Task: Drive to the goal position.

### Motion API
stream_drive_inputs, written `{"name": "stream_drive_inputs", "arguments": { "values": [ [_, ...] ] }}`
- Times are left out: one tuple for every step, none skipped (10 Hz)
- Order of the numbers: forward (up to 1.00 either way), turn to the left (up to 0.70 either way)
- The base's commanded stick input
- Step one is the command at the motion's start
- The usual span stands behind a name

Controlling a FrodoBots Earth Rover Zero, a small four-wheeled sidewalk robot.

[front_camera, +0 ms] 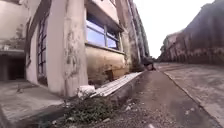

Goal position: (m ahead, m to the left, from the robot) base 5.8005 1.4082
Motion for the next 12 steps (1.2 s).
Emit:
{"name": "stream_drive_inputs", "arguments": {
  "values": [
    [0.00, 0.00],
    [0.00, 0.00],
    [0.00, 0.00],
    [0.00, 0.00],
    [0.00, -0.95],
    [0.00, -0.98],
    [0.00, -1.00],
    [0.00, -1.00],
    [0.00, -1.00],
    [0.00, -1.00],
    [0.00, -1.00],
    [0.00, -1.00]
  ]
}}
